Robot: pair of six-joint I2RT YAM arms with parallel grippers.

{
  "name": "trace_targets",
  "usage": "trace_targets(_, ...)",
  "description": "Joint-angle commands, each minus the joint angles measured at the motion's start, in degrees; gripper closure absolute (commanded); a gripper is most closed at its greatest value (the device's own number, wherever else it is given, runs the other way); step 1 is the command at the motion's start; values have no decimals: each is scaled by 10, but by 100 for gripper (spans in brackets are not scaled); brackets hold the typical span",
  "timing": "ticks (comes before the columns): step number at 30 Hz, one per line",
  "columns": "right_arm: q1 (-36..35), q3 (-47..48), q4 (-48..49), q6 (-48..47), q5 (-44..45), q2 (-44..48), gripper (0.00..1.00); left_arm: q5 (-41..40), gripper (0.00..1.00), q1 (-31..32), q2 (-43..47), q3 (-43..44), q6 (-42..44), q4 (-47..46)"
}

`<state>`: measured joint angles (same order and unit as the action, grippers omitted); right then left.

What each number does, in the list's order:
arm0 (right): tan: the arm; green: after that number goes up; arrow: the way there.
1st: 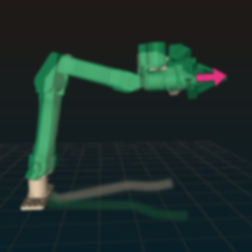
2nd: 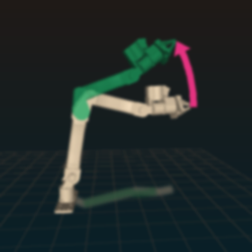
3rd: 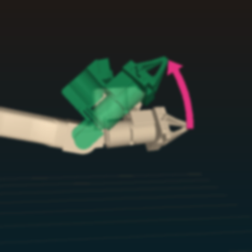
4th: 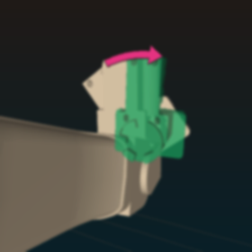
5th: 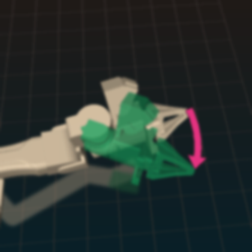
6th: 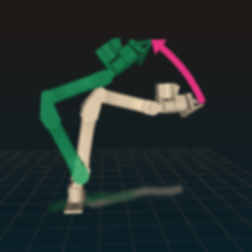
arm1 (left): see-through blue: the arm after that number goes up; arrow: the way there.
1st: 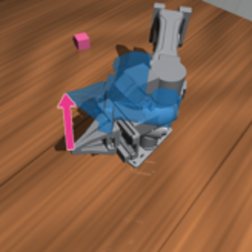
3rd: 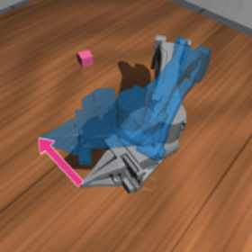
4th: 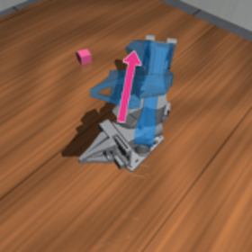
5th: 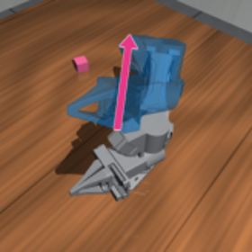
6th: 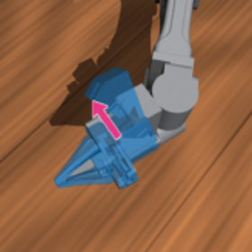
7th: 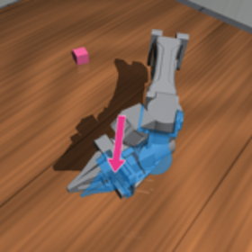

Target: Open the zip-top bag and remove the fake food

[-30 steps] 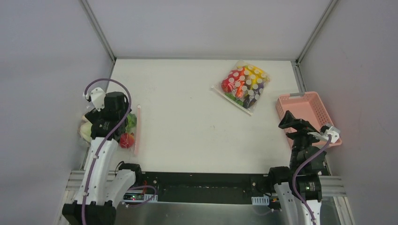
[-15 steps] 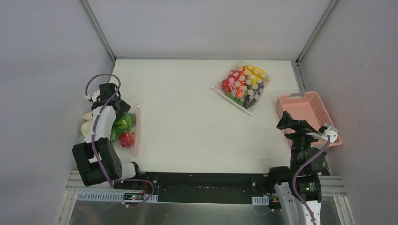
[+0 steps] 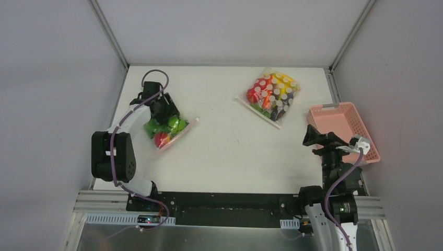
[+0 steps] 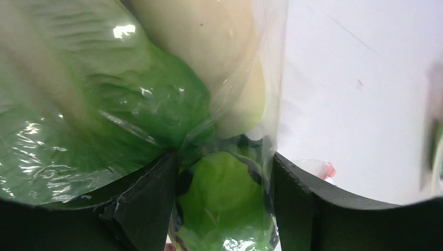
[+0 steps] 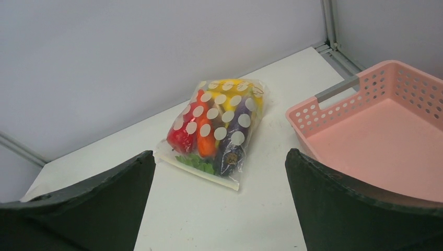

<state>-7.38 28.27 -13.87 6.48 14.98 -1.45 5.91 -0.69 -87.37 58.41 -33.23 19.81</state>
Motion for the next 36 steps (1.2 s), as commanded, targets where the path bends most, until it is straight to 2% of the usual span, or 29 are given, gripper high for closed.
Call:
trace_targets(1,-3,31,10,9,-66,-35,0,81,38,93,-48,35,-11,1)
trace_targets(10,-3,154,-141,55,-143,-238,0,70,38,246,-75,120,-48,-23)
trace_targets(14,-3,193,-195,97,-144,-330,0,53,36,261,-33,112,-63,-40)
trace_targets(16,-3,198,-187,126,-191,-352,0,38,35,261,19,92,-64,-44)
trace_targets(21,-3,124,-51,191,-356,-355,0,-35,32,261,157,-7,-64,-44)
trace_targets(25,-14,89,56,253,-448,-441,1,-99,31,261,252,-87,-60,-21)
trace_targets(30,-73,75,199,297,-448,-559,3,-62,31,261,325,-185,-91,-36)
trace_targets(36,-127,129,294,314,-442,-743,14,-15,31,261,377,-282,-136,-88)
